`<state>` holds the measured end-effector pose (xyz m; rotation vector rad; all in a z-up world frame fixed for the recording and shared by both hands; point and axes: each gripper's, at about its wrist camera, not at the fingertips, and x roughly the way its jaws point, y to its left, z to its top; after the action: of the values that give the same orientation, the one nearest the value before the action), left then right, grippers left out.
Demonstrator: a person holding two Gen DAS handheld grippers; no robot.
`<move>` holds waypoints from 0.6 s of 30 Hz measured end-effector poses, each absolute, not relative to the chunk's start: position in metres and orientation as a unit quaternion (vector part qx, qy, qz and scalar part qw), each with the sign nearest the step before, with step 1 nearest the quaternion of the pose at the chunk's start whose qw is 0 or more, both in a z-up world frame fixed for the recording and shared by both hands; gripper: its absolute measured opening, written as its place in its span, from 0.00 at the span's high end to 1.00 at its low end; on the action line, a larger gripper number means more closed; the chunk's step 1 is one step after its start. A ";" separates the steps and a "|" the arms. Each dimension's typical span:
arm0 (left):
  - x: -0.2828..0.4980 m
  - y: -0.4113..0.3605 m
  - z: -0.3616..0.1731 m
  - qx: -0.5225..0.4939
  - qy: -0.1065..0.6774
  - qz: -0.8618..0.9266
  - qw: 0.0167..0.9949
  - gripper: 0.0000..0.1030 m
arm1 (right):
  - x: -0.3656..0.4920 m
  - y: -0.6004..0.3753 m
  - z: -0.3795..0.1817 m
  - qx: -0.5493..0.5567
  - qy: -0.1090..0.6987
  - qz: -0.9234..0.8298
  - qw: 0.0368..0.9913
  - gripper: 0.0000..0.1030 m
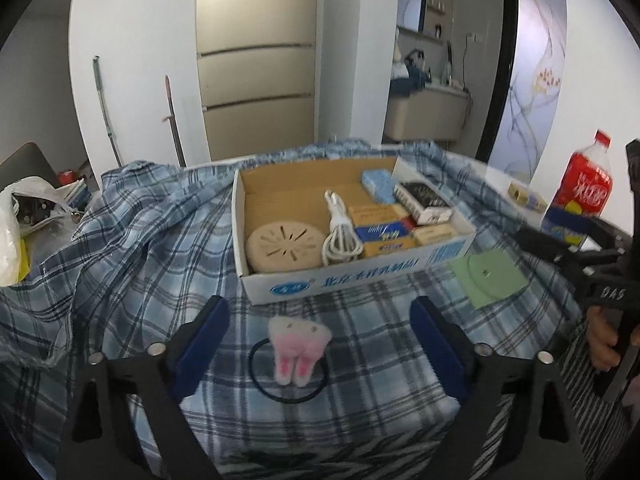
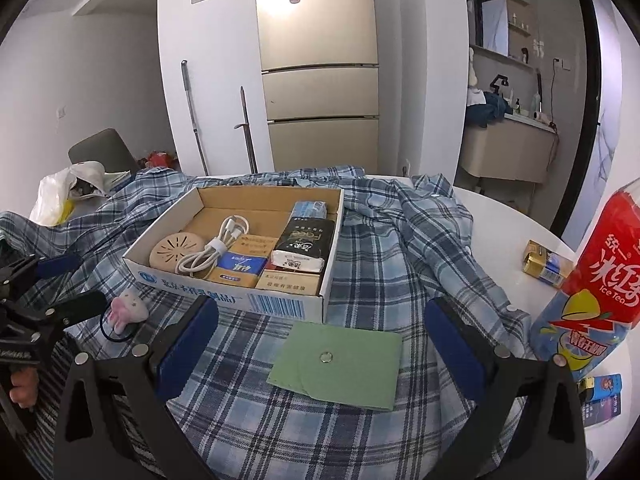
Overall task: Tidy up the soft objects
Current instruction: 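Grasp the white-pink tooth plush with the left tool and lift it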
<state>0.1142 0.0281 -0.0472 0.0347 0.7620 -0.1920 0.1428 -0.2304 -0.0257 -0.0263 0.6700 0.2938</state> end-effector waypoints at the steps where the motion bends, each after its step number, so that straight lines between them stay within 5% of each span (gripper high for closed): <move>1: 0.115 0.030 -0.048 0.018 0.375 -0.104 0.921 0.15 | 0.143 -0.230 -0.026 -0.013 0.329 0.144 0.933 0.00; 4: 0.116 0.037 -0.048 0.016 0.372 -0.100 0.923 0.15 | 0.143 -0.229 -0.026 -0.017 0.331 0.145 0.932 0.00; 10: 0.130 0.028 -0.071 0.041 0.427 -0.098 0.898 0.44 | 0.140 -0.226 -0.025 -0.026 0.328 0.145 0.933 0.00; 18: 0.141 0.024 -0.092 0.056 0.471 -0.079 0.877 0.46 | 0.141 -0.226 -0.028 -0.026 0.336 0.143 0.930 0.00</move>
<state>0.1409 0.0236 -0.0919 0.1170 0.9827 -0.1641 0.1413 -0.2263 -0.0278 -0.0536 0.6890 0.2925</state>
